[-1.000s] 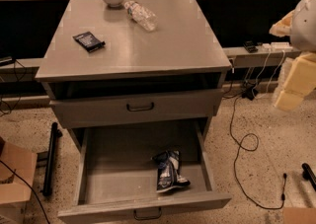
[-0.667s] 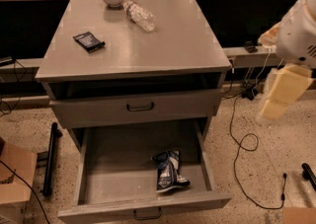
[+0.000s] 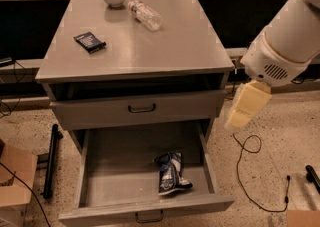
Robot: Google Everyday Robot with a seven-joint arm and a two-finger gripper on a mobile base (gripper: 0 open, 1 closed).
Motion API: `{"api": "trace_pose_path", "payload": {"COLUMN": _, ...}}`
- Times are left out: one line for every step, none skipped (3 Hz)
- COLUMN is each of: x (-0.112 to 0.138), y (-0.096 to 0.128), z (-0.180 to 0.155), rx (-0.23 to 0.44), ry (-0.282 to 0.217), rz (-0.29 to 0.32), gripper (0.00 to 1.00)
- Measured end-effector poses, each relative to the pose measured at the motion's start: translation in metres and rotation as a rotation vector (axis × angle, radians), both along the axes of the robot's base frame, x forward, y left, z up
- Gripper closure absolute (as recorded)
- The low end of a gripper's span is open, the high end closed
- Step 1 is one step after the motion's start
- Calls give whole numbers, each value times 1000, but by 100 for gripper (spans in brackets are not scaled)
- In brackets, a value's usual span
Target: Pick blue chip bag from middle drawer and place on counter
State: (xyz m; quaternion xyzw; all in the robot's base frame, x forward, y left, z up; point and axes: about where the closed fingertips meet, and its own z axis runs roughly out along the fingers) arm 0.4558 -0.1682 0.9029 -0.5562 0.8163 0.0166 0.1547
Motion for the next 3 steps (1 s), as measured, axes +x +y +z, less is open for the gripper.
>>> {"api": "trace_pose_path", "payload": {"x": 19, "y": 10, "z": -34, "rx": 61, "ry": 50, "rz": -40, "gripper": 0}}
{"api": "trace_pose_path", "payload": {"x": 23, "y": 12, "z": -42, "rx": 71, "ry": 62, "rz": -46, "gripper": 0}}
{"api": "trace_pose_path", "payload": {"x": 25, "y": 19, "z": -54, "rx": 106, "ry": 79, "rz": -59, "gripper": 0}}
